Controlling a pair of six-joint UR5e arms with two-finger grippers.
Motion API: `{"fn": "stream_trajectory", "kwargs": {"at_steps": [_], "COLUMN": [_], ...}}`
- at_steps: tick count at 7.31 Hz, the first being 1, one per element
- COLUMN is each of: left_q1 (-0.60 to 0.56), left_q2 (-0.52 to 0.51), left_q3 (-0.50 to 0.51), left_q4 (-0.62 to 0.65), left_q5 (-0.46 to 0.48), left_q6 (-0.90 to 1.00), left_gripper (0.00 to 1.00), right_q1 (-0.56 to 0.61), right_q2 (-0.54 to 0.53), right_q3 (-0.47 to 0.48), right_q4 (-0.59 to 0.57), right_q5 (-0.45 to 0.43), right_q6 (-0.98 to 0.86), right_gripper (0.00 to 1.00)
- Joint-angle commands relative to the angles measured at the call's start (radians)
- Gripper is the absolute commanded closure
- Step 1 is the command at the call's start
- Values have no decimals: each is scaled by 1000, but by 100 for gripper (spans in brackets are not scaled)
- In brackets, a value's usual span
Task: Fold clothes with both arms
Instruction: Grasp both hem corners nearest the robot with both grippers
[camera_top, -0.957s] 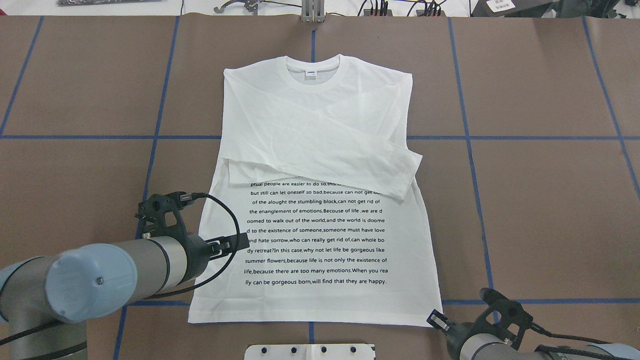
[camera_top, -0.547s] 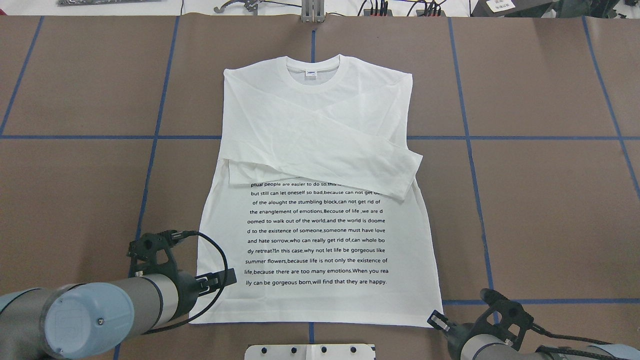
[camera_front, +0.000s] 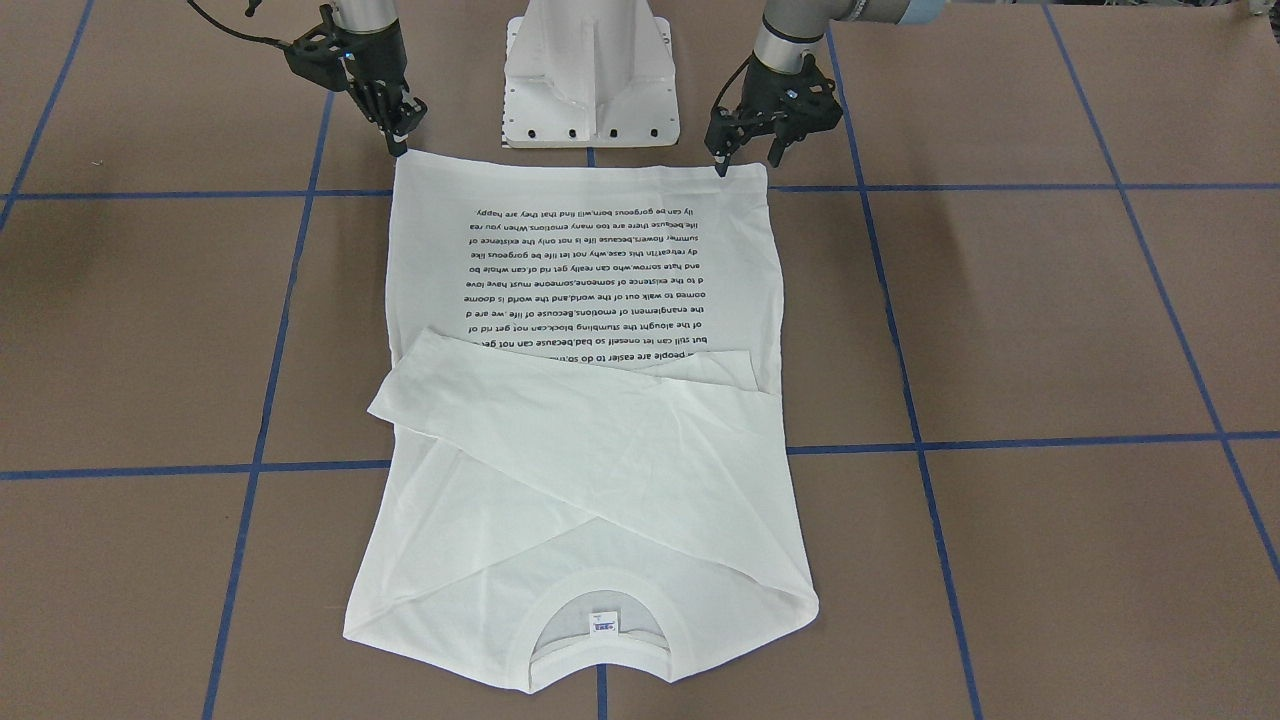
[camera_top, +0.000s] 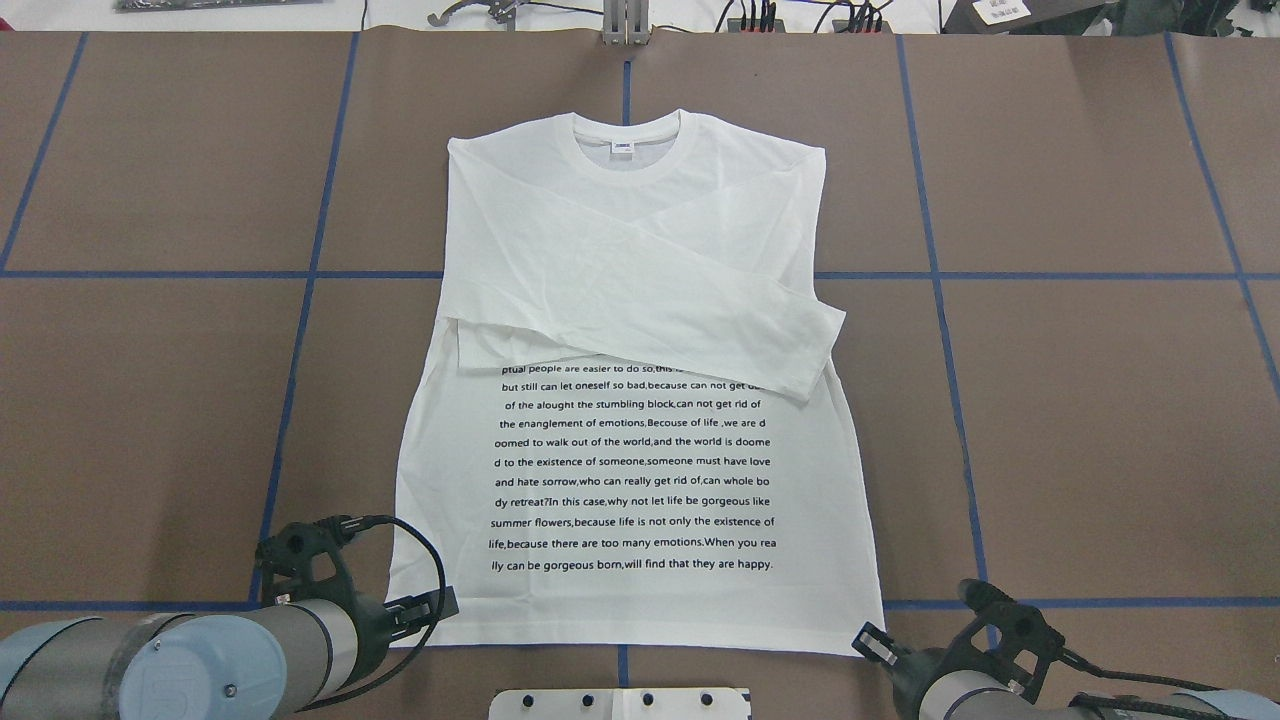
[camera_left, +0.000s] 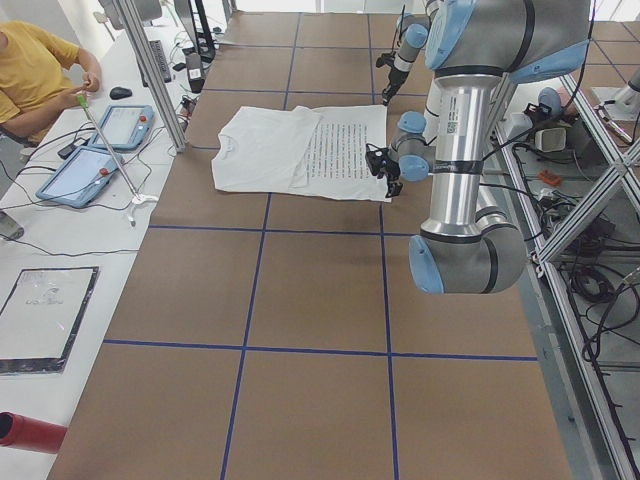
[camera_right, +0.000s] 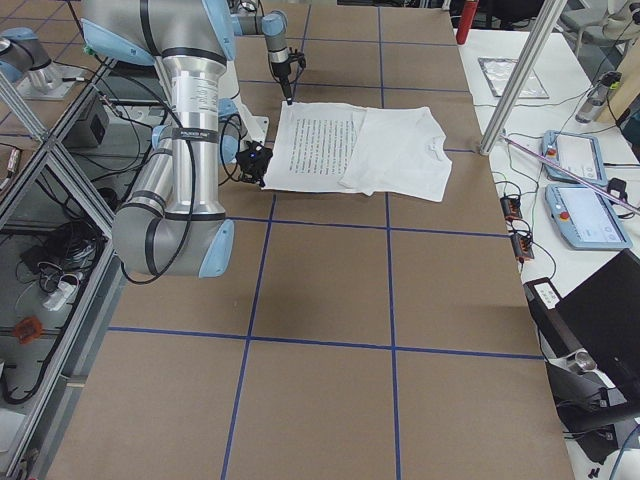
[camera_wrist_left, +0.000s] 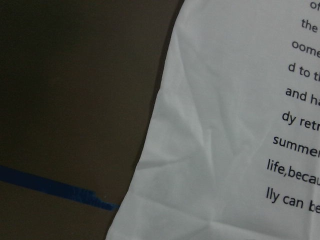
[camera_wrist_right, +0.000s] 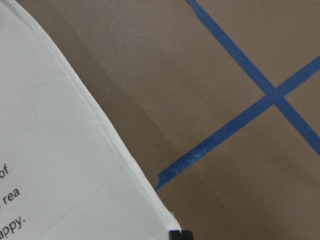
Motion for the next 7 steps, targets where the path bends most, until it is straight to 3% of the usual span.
{"fn": "stream_trajectory", "kwargs": {"at_steps": [1,7], "left_q1": [2,1], "left_q2": [0,40], "left_q3": [23,-5], "left_q4": [-1,1], "left_q5": [-6,-38], "left_q6": [-2,-2], "left_gripper": [14,19], "right_q1": [-1,-4], "right_q2": [0,2], "right_q3": [-1,-2], "right_q4": [0,0], "right_q5": [0,-2], "right_q6": [-1,1], "right_gripper": [100,100]}}
